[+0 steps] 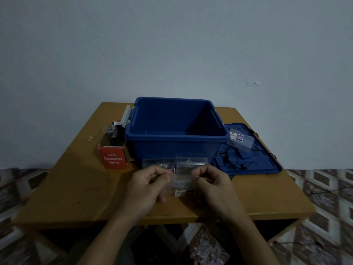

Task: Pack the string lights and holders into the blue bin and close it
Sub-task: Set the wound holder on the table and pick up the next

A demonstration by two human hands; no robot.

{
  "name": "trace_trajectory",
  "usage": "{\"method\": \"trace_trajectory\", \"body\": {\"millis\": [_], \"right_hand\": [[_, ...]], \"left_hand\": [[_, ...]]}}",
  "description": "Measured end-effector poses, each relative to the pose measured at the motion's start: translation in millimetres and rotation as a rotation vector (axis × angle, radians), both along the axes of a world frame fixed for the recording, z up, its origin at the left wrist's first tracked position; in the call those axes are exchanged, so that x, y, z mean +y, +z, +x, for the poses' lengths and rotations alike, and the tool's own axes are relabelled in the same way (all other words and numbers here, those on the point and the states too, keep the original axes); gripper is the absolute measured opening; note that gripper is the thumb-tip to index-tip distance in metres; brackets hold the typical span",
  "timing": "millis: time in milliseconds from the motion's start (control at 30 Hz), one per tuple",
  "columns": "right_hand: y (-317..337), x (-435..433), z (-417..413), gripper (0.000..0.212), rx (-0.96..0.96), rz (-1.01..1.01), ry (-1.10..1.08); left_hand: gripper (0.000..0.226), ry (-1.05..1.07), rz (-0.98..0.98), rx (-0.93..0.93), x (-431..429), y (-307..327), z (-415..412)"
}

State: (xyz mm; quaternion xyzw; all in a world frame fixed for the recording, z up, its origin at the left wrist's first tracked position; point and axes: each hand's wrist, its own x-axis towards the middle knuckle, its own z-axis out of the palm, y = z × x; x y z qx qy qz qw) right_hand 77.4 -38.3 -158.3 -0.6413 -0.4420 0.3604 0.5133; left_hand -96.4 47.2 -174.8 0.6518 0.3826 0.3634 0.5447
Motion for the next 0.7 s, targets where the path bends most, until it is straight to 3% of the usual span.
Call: {"method": "trace_trajectory", "body": {"millis": [267,533,700], "right_hand": [[-1.2,0.3,-5.5,0.003,-0.076,0.038,-0.008],[-6.1,-0.3,-8.4,0.007,-0.008,0.038,-0.046],[-9.0,-3.1,-11.7,0.008,0.247,0.009,-0.044]], "left_hand": [[0.008,0.023,-0.049,-0.01,-6.9,4.7,6.5],[0.01,0.011,-0.016,0.026,-5.5,1.9,7.0],[0.02,-0.12,-0.072,0.072,0.1,6.8,-6.5]]}}
